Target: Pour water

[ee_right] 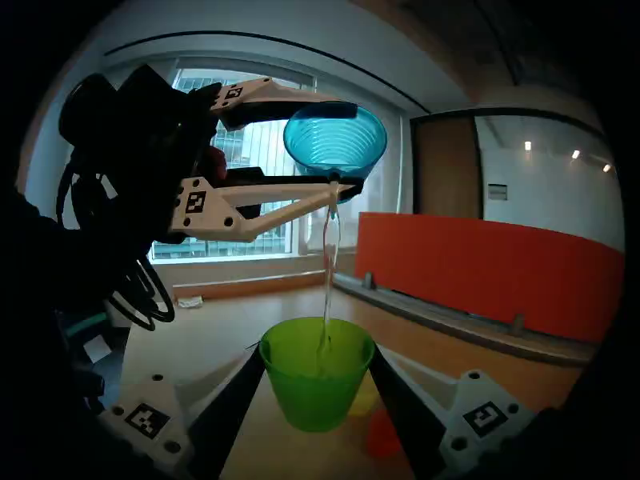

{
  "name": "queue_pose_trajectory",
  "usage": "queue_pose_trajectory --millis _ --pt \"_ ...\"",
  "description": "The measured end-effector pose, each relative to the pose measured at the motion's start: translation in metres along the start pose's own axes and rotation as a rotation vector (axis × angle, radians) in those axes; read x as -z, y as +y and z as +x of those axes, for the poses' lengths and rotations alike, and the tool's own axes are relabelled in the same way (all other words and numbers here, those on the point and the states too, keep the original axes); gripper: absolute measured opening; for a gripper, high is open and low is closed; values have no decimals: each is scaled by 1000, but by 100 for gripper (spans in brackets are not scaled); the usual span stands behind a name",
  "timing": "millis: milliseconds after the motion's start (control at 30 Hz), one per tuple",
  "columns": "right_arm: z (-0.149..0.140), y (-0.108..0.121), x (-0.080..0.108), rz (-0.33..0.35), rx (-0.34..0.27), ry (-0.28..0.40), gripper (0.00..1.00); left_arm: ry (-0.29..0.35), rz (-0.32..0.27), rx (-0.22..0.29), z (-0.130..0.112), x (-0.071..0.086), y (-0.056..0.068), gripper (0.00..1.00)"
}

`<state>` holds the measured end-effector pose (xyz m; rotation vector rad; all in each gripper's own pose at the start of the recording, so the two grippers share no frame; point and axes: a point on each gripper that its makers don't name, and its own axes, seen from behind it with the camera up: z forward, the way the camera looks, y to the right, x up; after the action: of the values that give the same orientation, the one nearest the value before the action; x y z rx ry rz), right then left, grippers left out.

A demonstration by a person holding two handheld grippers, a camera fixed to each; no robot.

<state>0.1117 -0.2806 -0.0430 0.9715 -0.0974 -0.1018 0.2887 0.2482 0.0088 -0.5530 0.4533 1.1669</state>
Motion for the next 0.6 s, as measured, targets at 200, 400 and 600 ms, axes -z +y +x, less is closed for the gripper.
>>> queue_pose_trajectory --millis 200,400,600 --pt "1 0 0 -1 0 0 92 -2 0 -25 1 3 -2 88" --pt "2 0 -1 -2 1 2 92 -5 6 -59 2 3 -5 88" --pt "2 0 -1 -3 2 3 92 -3 7 -84 5 3 -6 88"
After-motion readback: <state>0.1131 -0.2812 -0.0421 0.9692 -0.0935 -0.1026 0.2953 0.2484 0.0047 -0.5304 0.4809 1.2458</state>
